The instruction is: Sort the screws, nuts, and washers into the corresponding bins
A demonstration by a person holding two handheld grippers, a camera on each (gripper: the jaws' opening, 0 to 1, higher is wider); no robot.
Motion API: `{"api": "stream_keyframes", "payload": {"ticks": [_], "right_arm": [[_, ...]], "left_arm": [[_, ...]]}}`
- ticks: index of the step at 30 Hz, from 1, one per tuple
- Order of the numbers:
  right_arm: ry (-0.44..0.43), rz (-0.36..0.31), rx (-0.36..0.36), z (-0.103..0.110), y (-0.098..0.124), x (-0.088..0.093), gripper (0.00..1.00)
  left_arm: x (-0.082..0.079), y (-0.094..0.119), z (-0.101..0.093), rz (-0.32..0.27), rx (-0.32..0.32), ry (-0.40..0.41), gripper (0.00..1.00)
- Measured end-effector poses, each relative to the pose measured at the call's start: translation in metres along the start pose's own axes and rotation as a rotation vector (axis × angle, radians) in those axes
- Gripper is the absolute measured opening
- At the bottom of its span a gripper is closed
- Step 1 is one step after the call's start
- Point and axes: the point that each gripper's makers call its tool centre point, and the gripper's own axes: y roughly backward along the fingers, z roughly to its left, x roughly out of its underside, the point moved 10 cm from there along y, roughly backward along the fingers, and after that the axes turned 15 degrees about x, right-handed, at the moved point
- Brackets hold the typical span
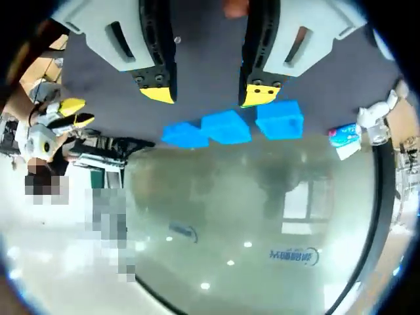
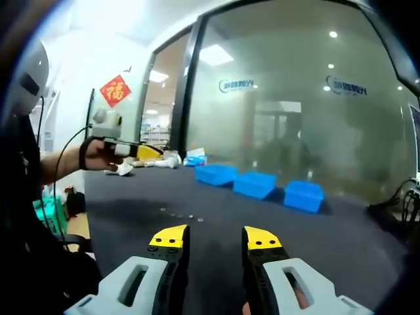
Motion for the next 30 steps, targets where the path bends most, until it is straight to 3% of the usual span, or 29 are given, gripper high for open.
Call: {"api": "stream_keyframes", "payload": {"ticks": [7,10,17,22,27,30], "right_arm": [[0.001,-0.012,0.004,0.0,0.0,-0.004,0.28],[0.005,-0.012,0.002,0.001,0.0,-0.005,0.28],[0.01,-0.015,-0.002,0.003,-0.001,-0.005,0.28],[0.013,-0.013,-0.009,0.005,-0.001,-0.004,0.28],[0.019,-0.002,-0.024,0.006,-0.001,-0.002,0.29],[0.023,-0.004,-0.025,0.006,0.0,-0.002,0.29]], "left_arm": [[0.018,0.023,-0.01,-0.012,-0.02,0.053,0.36],[0.025,0.033,-0.016,0.011,-0.052,-0.013,0.35],[0.032,0.048,-0.029,-0.003,-0.034,0.005,0.36],[0.036,0.053,-0.031,0.004,0.004,0.012,0.36],[0.036,0.051,-0.035,0.045,0.121,0.0,0.37],[0.037,0.049,-0.035,0.055,0.131,-0.009,0.38]]}}
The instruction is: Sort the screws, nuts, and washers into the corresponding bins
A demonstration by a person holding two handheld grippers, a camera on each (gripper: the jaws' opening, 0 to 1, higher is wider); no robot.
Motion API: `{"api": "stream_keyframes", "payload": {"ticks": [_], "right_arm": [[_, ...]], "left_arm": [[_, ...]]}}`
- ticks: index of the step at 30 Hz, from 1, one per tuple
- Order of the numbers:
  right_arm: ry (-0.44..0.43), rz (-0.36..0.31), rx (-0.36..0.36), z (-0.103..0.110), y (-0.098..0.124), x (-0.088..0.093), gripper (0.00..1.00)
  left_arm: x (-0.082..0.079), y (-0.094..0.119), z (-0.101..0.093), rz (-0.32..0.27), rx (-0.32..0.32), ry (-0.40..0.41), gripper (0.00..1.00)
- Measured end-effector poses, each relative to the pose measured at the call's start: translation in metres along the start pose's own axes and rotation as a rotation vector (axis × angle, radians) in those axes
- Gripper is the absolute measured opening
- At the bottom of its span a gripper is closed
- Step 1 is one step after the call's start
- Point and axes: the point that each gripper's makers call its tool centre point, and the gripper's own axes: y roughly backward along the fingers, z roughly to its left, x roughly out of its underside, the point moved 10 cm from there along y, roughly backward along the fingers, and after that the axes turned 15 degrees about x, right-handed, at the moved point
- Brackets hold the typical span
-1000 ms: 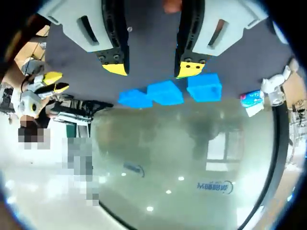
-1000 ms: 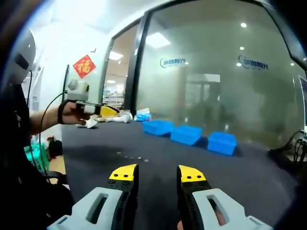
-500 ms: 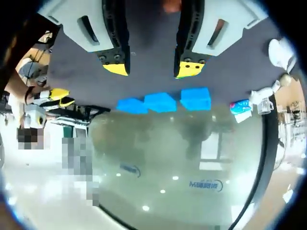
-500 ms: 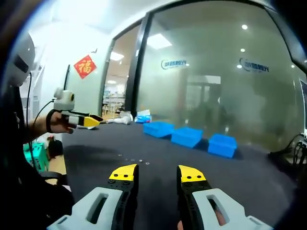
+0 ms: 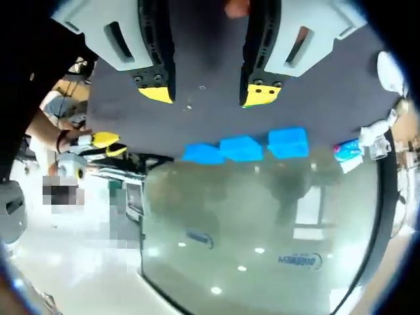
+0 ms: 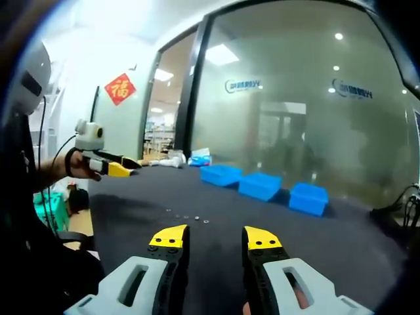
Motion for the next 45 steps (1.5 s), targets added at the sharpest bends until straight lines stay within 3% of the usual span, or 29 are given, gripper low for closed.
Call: {"api": "stream_keyframes", "payload": {"ticks": [6,12,26,31,37,45], "right_arm": [[0.002,0.001,-0.004,0.0,0.001,0.001,0.29],[-0.002,0.005,0.002,-0.001,0.001,0.002,0.28],[-0.015,0.013,0.003,-0.004,0.0,0.007,0.28],[-0.02,0.015,0.003,-0.005,0.001,0.008,0.28],[-0.032,0.02,0.006,-0.009,0.0,0.01,0.28],[-0.027,0.023,-0.001,-0.011,0.001,0.01,0.28]], "left_arm": [[-0.002,-0.005,0.004,0.031,0.047,0.01,0.38],[-0.01,-0.015,0.016,0.051,0.05,-0.005,0.38],[-0.029,-0.074,0.022,0.14,0.191,-0.091,0.4],[-0.029,-0.095,0.028,0.255,0.249,-0.102,0.4],[-0.03,-0.121,0.032,0.351,0.292,-0.077,0.4],[-0.03,-0.141,0.038,0.429,0.358,-0.068,0.39]]}}
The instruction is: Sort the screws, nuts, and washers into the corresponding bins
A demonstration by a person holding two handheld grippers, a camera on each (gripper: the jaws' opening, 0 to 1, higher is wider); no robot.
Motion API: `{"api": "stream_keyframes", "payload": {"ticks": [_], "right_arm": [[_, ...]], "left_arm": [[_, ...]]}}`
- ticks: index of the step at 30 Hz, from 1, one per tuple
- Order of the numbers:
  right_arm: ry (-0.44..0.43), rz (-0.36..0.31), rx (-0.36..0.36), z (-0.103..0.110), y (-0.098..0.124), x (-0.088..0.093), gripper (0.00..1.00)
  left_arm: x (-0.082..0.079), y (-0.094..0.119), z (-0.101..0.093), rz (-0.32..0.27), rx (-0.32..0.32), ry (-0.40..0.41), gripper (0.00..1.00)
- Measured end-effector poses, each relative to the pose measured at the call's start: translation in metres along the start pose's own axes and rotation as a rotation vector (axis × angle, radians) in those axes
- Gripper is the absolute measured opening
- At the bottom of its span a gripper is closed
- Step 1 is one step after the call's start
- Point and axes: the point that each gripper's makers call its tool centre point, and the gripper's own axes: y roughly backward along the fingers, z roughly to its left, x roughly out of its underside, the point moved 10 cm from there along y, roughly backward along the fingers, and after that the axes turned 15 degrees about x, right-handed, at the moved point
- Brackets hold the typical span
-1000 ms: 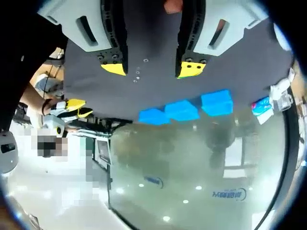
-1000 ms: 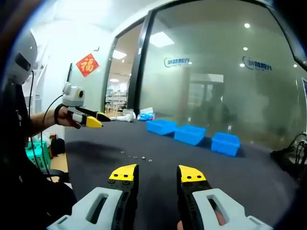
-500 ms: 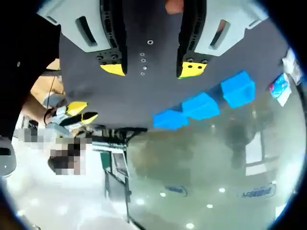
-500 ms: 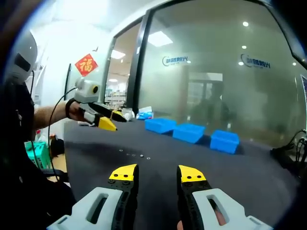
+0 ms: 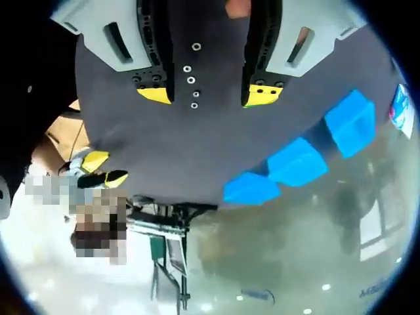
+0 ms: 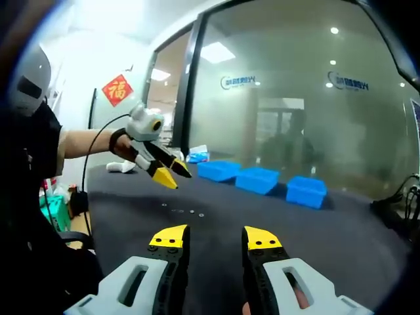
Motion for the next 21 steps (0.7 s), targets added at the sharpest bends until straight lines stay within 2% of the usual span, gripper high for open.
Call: {"api": "stream_keyframes", "payload": {"ticks": [4,12,17,21], "right_arm": [[-0.003,-0.001,0.0,-0.001,0.0,0.0,0.28],[-0.009,0.002,-0.004,-0.002,0.001,0.002,0.28],[-0.021,0.004,-0.011,-0.004,0.002,0.003,0.28],[-0.03,0.003,-0.013,-0.004,0.003,0.004,0.28]], "left_arm": [[0.001,-0.01,0.002,0.058,0.039,0.002,0.38],[-0.002,-0.022,0.005,0.115,0.076,0.01,0.38],[-0.001,-0.027,0.003,0.19,0.117,-0.007,0.38],[-0.002,-0.032,0.004,0.211,0.126,-0.008,0.38]]}}
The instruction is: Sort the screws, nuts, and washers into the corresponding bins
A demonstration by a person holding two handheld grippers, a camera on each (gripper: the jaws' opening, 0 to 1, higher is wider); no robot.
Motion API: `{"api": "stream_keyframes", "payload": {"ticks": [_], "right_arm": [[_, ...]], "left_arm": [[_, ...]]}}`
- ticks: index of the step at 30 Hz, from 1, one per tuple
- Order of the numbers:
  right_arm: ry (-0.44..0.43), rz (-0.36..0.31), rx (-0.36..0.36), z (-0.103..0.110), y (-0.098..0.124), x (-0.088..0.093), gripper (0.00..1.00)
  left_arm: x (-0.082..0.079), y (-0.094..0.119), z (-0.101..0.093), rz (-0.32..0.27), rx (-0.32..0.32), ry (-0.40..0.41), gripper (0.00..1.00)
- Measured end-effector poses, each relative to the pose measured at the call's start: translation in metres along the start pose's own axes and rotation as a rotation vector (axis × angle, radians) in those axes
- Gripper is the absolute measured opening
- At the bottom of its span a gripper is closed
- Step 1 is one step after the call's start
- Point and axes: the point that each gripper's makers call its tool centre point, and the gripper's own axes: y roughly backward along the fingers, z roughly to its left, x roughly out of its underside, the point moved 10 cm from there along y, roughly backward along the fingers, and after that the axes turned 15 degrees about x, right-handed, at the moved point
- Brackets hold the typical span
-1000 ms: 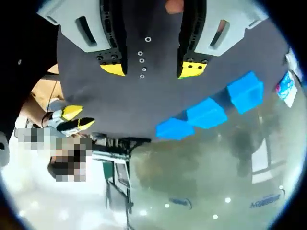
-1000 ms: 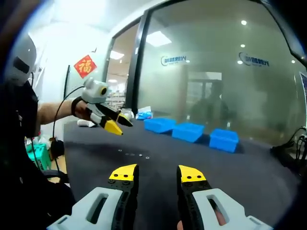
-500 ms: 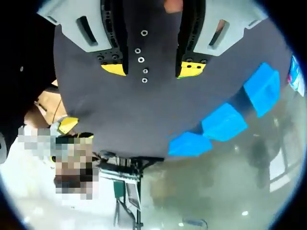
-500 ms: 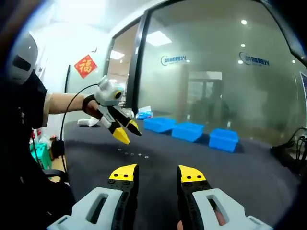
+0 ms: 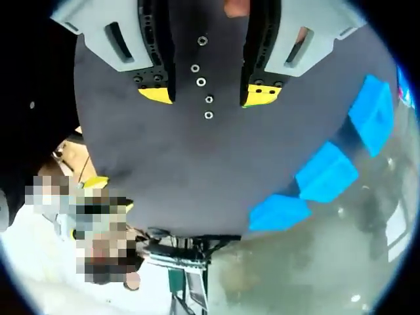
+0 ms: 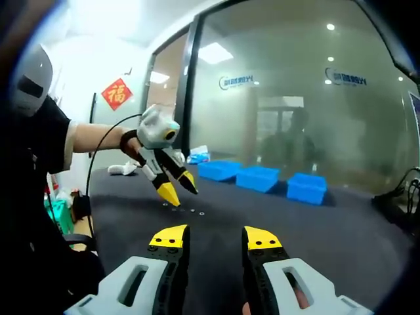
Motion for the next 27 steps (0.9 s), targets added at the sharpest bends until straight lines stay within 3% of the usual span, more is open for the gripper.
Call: {"api": "stream_keyframes", "payload": {"ticks": [16,27], "right_arm": [[-0.002,0.009,-0.004,-0.003,0.002,0.004,0.28],[-0.007,0.008,-0.003,-0.003,0.002,0.004,0.28]], "left_arm": [[-0.001,-0.015,0.01,0.074,0.019,0.011,0.37],[0.002,-0.022,0.009,0.097,0.033,0.038,0.29]]}}
